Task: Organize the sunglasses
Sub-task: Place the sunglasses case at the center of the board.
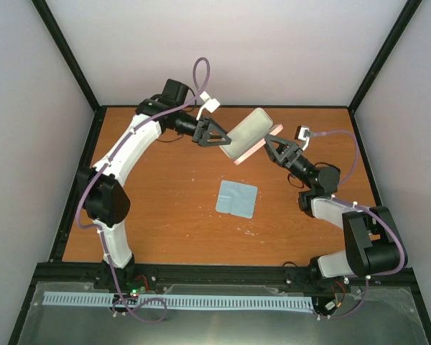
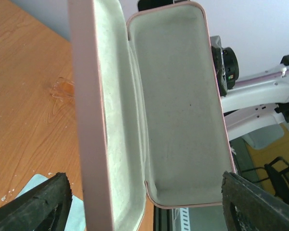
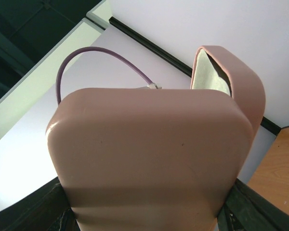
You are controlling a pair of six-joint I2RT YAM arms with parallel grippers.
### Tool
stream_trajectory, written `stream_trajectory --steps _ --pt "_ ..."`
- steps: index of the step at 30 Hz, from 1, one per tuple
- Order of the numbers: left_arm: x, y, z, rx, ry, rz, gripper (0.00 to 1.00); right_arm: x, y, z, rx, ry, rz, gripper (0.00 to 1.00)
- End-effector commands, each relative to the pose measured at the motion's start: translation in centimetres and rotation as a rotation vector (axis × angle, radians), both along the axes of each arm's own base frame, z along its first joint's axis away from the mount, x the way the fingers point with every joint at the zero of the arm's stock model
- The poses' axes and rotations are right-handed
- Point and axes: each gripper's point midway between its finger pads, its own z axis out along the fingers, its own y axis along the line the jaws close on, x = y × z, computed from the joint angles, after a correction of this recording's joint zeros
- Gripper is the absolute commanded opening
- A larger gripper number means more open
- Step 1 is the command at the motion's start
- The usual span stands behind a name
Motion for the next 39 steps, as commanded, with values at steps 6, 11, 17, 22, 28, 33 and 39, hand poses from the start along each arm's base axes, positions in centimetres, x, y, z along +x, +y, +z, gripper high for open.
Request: stream_trajectory --steps 6,11,17,22,28,33,39 --pt "0.9 -0.5 -0.6 0.035 -0.050 0.015 0.73 -2.9 -0.4 4.0 0.051 -0.209 0.016 0.03" --pt "0.9 -0.6 -1.6 0.043 -0.027 0.008 0.61 -3.0 -0.4 4.2 0.056 -0.212 0.015 0.03" --pt "0.5 -0.9 -1.5 0.032 -0.013 -0.014 0.47 -2.9 -0.4 4.2 0.055 -0.213 0.018 0.03" --pt "0.0 -1.2 -1.5 0.024 -0.008 -0.035 0.34 -2.9 -0.3 4.0 0.052 -0.208 0.024 0.03" --pt "-0.1 -1.4 -1.0 0.029 -0.027 -0.036 0.02 -2.9 -0.2 3.7 0.047 -0.187 0.036 0.08" --pt "0.3 -1.2 -1.1 0.074 -0.068 -0.033 0.01 -2.8 -0.1 3.0 0.048 -0.156 0.046 0.13" --pt "0.7 -0.8 -0.8 0.120 -0.137 -0.024 0.01 -2.6 0.1 2.2 0.039 -0.120 0.062 0.44"
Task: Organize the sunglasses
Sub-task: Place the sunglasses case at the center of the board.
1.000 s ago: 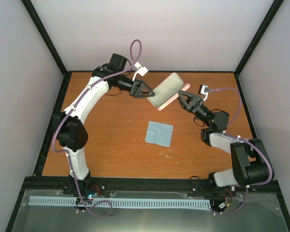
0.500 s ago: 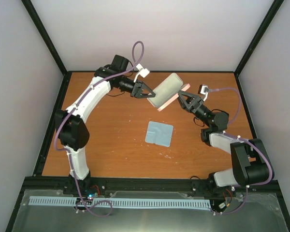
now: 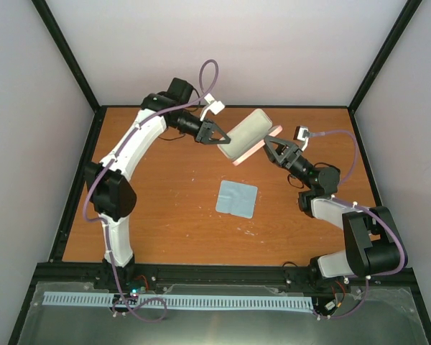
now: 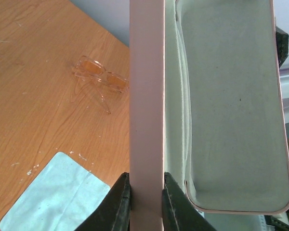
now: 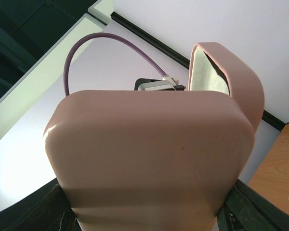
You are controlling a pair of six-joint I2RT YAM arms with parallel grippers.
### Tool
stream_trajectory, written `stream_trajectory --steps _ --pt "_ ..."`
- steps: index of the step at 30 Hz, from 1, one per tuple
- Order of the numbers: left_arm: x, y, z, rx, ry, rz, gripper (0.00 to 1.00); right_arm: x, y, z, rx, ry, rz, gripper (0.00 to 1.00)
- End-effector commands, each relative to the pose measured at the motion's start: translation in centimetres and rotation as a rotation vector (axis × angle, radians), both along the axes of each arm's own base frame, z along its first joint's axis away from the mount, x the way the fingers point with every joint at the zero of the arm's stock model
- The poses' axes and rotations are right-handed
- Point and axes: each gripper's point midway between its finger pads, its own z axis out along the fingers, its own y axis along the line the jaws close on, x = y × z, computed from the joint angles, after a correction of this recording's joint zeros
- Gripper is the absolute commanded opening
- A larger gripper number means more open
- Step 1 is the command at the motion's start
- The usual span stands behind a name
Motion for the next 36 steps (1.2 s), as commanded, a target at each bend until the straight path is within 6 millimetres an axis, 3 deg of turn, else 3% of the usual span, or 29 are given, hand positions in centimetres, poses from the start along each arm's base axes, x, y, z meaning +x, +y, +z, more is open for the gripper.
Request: stream_trajectory --steps 1,3,4,5,9,11,13,18,23,27,36 --pt "0.2 0.2 1.5 0.011 -0.157 -0.032 0.01 -2.2 0.0 1.9 0.034 -0.115 0.043 0.55" --pt "0.5 0.5 1.4 0.046 -0.202 -0.032 0.01 -2.4 0.2 1.2 0.014 -0.091 0.054 0.74" --pt "0.7 0.8 1.5 0.064 -0.232 -0.030 0.01 -2.4 0.2 0.7 0.001 -0.068 0.058 0.95" --pt "1.0 1.2 1.3 0.088 -0.252 -0.024 0.01 -2.5 0.3 0.1 -0.017 -0.046 0.061 1.00" --pt "2.4 3.9 -0.3 0.203 -0.358 -0.002 0.01 -2.8 -0.2 -2.9 -0.145 0.064 0.031 1.00" --pt "3.3 5.7 -2.0 0.293 -0.431 -0.004 0.01 -2.5 -0.8 -5.7 -0.272 0.181 -0.019 1.00" --pt "3.9 7.5 -3.8 0.379 -0.511 -0.015 0.01 -2.1 -2.2 -8.5 -0.464 0.288 -0.137 1.00" --pt "5.0 11.0 -8.0 0.581 -0.711 -0.065 0.01 -3.1 -5.6 -11.5 -0.707 0.422 -0.269 1.00" --pt "5.1 12.8 -11.1 0.677 -0.815 -0.096 0.01 -3.6 -6.5 -12.5 -0.710 0.471 -0.321 1.00" --pt "6.3 13.3 -12.1 0.706 -0.951 -0.069 0.01 -3.4 -6.8 -12.5 -0.699 0.469 -0.346 1.00" --pt "7.4 13.4 -15.6 0.743 -0.984 -0.112 0.01 -3.2 -6.5 -12.6 -0.703 0.467 -0.322 1.00"
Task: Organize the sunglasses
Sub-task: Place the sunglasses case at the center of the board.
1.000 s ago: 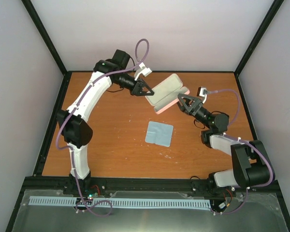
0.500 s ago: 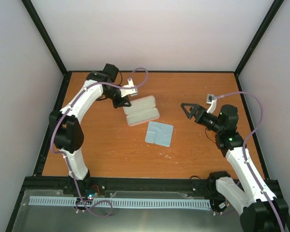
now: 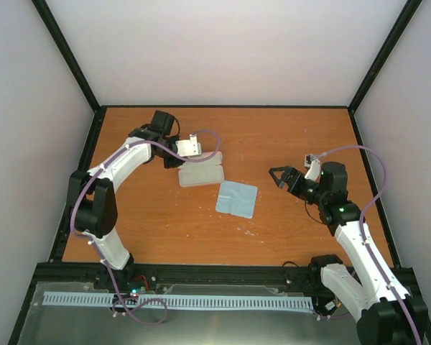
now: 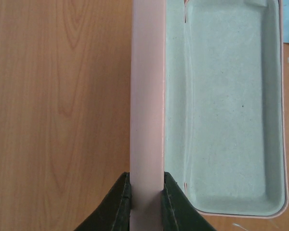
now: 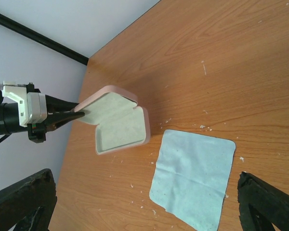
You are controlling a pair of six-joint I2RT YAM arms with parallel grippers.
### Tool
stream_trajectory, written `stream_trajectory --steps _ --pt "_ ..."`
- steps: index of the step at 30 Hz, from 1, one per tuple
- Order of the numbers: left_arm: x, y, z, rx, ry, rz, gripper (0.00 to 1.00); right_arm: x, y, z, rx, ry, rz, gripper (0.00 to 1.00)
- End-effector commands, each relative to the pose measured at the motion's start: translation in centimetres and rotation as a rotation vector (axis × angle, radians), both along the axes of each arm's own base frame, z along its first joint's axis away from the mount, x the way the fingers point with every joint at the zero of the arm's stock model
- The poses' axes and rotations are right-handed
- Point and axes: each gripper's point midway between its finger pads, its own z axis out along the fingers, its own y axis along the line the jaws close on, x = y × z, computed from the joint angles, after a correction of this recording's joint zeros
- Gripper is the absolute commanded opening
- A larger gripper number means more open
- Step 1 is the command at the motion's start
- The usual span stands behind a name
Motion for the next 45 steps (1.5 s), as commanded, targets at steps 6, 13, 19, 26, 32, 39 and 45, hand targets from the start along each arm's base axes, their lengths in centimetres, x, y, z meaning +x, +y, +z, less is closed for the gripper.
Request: stream_trajectory --steps 6,13,19,26,32,39,45 --pt "2.0 -0.5 -2.3 0.026 -0.059 -0.074 0.01 0.0 -0.4 -0.5 -0.033 0.014 -0.006 1.00" --pt "2.5 0.2 -3.6 0.040 -0.047 -0.075 0.01 -0.1 -0.7 -1.4 -0.058 0.055 -0.020 1.00" --pt "3.5 1.4 -4.0 0.068 -0.069 -0.083 0.01 0.2 -0.4 -1.6 -0.055 0.059 0.001 1.00" --pt "4.2 2.8 -3.2 0.054 -0.061 -0.059 0.01 0.9 0.0 -2.1 -0.041 0.064 0.018 1.00" --pt "3.7 2.7 0.2 -0.046 -0.045 -0.036 0.01 1.6 0.3 -1.7 -0.037 0.051 0.032 1.00" --pt "2.1 4.7 -2.3 0.010 -0.030 -0.050 0.01 2.1 0.7 -1.4 -0.031 0.042 0.055 1.00" --pt "2.1 6.4 -3.1 0.027 -0.005 -0.045 0.01 1.9 1.1 -1.7 -0.026 0.056 0.088 1.00"
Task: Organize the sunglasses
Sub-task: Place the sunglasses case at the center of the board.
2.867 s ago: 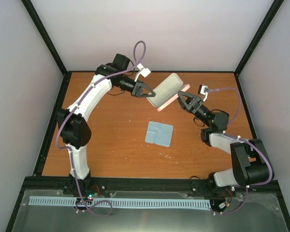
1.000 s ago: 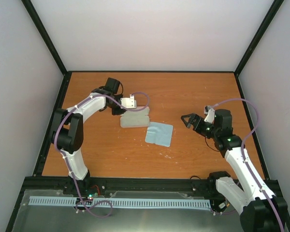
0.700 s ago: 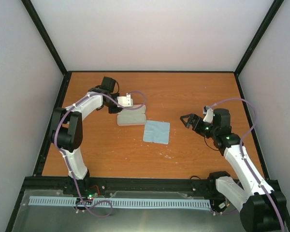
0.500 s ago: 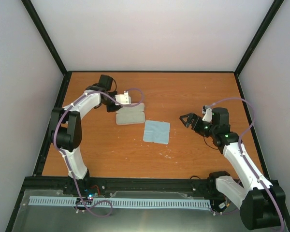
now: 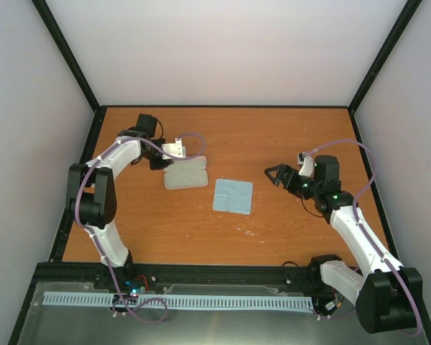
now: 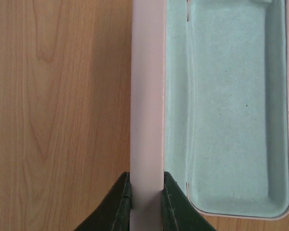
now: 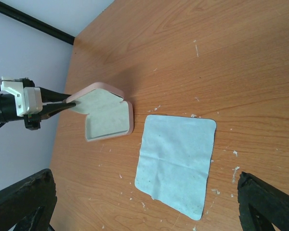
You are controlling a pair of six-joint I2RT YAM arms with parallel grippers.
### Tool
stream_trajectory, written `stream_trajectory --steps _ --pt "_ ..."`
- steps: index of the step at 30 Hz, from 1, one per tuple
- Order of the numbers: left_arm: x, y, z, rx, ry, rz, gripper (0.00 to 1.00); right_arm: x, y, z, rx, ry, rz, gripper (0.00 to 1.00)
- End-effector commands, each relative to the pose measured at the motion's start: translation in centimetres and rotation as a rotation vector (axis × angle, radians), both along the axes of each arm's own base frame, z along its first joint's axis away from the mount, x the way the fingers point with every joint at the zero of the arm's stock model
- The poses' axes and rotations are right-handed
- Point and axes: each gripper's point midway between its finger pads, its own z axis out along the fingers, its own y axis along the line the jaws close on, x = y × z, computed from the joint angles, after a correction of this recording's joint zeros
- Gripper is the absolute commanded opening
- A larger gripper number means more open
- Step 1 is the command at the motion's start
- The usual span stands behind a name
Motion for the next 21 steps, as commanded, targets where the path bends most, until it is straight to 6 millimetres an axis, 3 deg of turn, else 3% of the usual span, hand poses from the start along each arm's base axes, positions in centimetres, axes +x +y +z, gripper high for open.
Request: stream_trajectory --steps 1,6,13,16,19,21 --pt "0.1 0.8 0.7 -0.014 -0.021 -0.037 0.01 0.4 0.4 1.0 0.006 -0.034 0.032 1.00" --pt "-0.1 0.9 0.0 -0.012 -0.008 -0.036 0.09 0.5 0.2 0.1 -0.013 0.004 0.025 1.00" --pt "0.0 0.9 0.1 -0.016 -0.017 -0.023 0.39 0.9 0.0 -1.4 -0.043 0.061 0.027 1.00" --pt "0.0 1.0 0.3 -0.017 -0.022 -0.017 0.56 1.1 0.0 -1.8 -0.048 0.075 0.028 1.00" --pt "0.5 0.9 1.5 -0.030 -0.051 -0.003 0.68 1.4 -0.2 -2.1 -0.065 0.092 0.018 1.00" --pt "1.5 0.5 3.7 -0.064 -0.097 0.016 0.70 1.6 -0.6 -2.4 -0.097 0.112 0.004 1.00"
